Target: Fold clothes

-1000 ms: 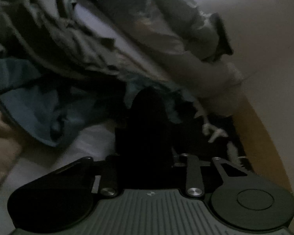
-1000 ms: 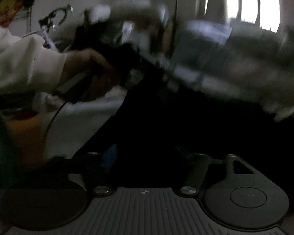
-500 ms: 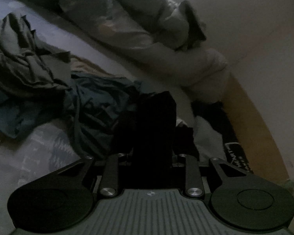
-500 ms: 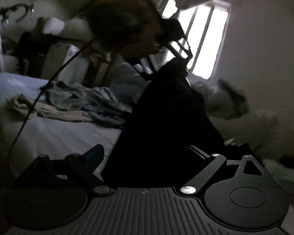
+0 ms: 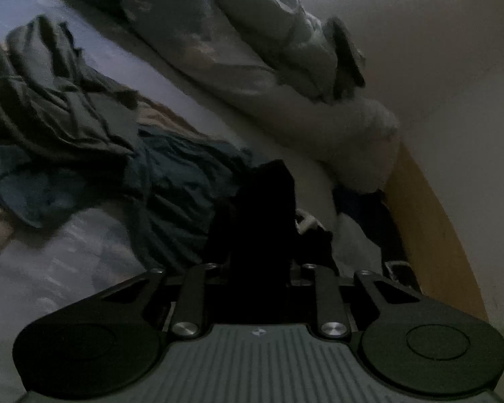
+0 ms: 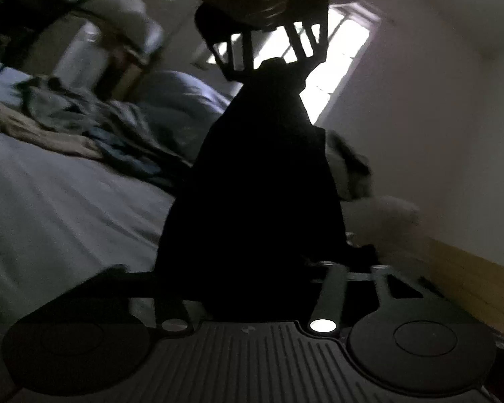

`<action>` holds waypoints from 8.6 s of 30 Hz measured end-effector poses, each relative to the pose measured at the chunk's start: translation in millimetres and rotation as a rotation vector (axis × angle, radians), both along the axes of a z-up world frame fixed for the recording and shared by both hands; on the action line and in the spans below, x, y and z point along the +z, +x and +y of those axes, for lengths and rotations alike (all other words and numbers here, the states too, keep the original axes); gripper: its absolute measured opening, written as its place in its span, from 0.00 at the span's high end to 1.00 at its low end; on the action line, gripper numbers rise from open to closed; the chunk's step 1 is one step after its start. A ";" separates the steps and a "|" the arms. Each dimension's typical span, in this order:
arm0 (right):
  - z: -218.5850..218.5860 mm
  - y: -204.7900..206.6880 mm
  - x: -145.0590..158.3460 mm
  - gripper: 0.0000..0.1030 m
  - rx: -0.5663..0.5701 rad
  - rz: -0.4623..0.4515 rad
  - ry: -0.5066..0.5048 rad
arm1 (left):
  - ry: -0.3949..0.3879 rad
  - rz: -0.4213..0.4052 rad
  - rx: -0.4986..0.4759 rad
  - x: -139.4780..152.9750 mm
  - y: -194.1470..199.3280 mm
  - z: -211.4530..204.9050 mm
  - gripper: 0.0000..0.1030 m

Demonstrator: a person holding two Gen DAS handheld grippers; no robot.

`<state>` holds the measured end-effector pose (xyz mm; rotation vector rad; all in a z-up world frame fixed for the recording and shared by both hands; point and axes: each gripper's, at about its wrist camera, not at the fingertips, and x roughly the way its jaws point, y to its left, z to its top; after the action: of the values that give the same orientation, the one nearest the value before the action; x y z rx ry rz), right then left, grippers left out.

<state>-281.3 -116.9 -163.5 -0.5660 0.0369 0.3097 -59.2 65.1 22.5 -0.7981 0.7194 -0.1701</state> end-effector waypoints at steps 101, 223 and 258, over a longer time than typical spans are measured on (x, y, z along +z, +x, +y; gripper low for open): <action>-166.8 224.8 36.1 0.49 0.238 0.672 0.278 | 0.637 -0.239 -0.183 -121.4 64.4 -150.0 0.22; -82.5 1.5 -12.6 0.01 -0.227 0.100 -0.012 | -0.051 0.070 -0.135 -21.1 -42.8 -117.0 0.64; -236.5 69.9 201.3 0.80 -0.131 -0.022 -0.293 | -0.252 -0.144 -0.187 97.9 -35.0 -186.5 0.67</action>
<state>-211.4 -353.4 37.8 -0.8539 0.0991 0.1708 -94.1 -121.4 120.4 -0.9472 0.6428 -0.4903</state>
